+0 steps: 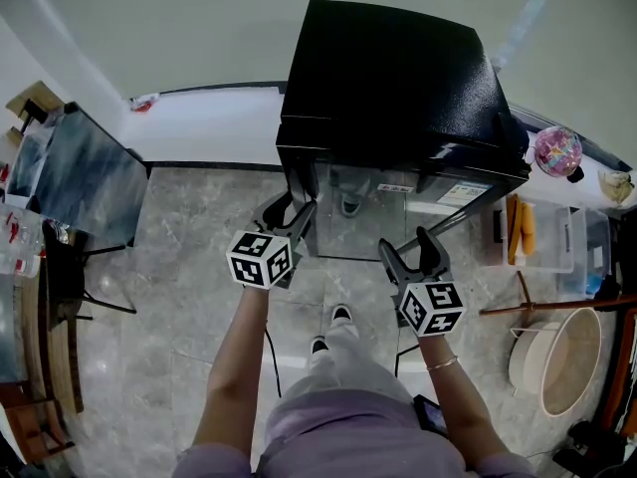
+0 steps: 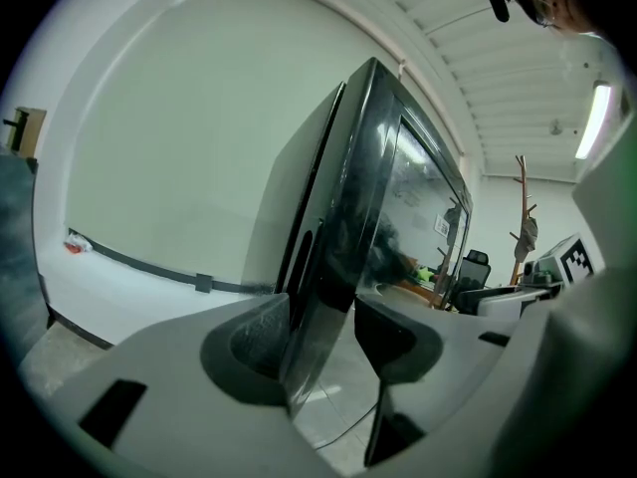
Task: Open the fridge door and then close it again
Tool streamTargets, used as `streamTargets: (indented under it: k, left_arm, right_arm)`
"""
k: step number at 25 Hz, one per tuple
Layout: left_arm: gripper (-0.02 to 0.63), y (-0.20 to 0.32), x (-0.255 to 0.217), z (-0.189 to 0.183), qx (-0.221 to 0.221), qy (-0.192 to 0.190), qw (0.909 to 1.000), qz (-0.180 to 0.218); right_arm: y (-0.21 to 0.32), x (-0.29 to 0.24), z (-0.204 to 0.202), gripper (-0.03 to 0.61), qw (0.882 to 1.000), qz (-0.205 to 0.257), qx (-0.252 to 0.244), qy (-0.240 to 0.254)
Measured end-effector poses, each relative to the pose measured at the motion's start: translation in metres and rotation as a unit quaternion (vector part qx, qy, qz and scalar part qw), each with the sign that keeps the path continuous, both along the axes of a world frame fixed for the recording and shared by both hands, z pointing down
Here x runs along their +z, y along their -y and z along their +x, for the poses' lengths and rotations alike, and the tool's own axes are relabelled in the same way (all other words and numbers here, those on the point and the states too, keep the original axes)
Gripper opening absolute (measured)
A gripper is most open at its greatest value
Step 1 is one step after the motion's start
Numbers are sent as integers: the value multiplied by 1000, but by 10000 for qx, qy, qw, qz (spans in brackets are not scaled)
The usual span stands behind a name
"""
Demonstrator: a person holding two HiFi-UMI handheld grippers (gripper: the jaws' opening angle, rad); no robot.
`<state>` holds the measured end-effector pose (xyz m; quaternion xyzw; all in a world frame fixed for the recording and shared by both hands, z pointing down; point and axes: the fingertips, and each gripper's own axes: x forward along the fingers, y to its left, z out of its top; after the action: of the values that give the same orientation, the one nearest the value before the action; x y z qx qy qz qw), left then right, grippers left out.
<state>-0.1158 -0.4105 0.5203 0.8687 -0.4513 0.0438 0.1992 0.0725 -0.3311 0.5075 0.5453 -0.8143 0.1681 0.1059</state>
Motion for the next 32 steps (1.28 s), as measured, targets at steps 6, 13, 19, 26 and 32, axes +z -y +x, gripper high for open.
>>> streamTargets:
  k: [6,13,19,26,32]
  left_arm:
    - [201,-1,-1,0,-39,42,10000,20]
    - [196,-3,-2,0,-169,166,9997,-66]
    - [192,-5,-3,0,-171,278,9993,-157]
    - [184,-7,-5,-2,-258,323,9990,-155]
    - [183,-8,-6,-4,-309,255,9991,-161]
  right_arm:
    - [-3,-1,0,342,10000,-17,-33,1]
    - [-9,-8,-10,342,9999,20,-105,37]
    - [-13,-20,-16,342,9997,153,-146,95]
    - [-22,-28,-18,342,9996,231,-130,114]
    - [-25,-28,-19,341,9996,222,-143,114]
